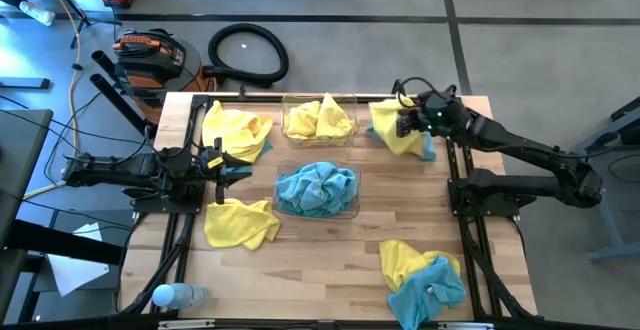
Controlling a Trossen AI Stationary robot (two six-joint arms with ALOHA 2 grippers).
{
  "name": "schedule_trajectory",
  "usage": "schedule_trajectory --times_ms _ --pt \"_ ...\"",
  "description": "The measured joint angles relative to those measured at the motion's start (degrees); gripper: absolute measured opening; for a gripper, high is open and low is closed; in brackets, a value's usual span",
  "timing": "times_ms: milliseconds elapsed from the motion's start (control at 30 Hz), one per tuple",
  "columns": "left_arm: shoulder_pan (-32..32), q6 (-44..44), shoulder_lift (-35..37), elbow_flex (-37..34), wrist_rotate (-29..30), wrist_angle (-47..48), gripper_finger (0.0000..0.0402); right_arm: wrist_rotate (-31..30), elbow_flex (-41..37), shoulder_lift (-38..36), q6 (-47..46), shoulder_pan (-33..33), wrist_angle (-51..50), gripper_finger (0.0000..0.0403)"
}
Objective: Sort microfiber towel by color & place in baskets
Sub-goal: Put the yellow microfiber towel into the top transparent bin
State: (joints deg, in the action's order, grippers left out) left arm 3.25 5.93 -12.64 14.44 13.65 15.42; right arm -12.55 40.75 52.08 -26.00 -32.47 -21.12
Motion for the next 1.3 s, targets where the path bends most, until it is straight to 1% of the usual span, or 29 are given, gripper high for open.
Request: schedule_trajectory --times_ms 100,367,467,667,700,767,833,1033,1133,1233,1300 --pt "0.0 0.0 0.0 0.0 0.0 0.0 0.0122 2.3 0.9 -0.1 1.0 1.4 5.0 0.0008" --pt "0.0 0.0 0.0 0.0 0.0 -0.1 0.0122 2.7 1.6 0.1 5.0 6.1 23.1 0.0003" --pt "0.0 0.0 0.0 0.0 0.0 -0.2 0.0122 3.9 1.6 0.4 7.1 7.4 29.3 0.0002" --pt "0.0 0.0 0.0 0.0 0.0 -0.2 0.0122 5.8 1.7 3.9 9.6 8.6 40.7 0.0001" --pt "0.0 -0.1 0.0 0.0 0.0 -0.2 0.0122 6.5 2.2 5.1 10.0 8.6 41.2 0.0001" --pt "0.0 -0.1 0.0 0.0 0.0 -0.2 0.0122 7.3 5.1 8.2 10.2 8.6 40.4 0.0001" --pt "0.0 -0.1 0.0 0.0 0.0 -0.3 0.0122 7.5 9.7 12.1 12.1 8.5 37.2 0.0001" --pt "0.0 -0.6 0.0 0.0 0.0 -0.3 0.0122 7.7 28.6 26.5 19.3 8.5 20.5 0.0001" --pt "0.0 -0.6 0.0 0.0 0.0 -0.2 0.0122 6.6 37.5 33.3 22.7 8.3 12.3 0.0001" --pt "0.0 -0.6 0.0 0.0 0.0 -0.2 0.0122 4.5 44.6 39.3 26.2 8.0 5.0 0.0000" --pt "0.0 -0.7 0.0 0.0 0.0 -0.2 0.0122 4.0 47.5 42.6 28.5 7.8 2.1 0.0000"
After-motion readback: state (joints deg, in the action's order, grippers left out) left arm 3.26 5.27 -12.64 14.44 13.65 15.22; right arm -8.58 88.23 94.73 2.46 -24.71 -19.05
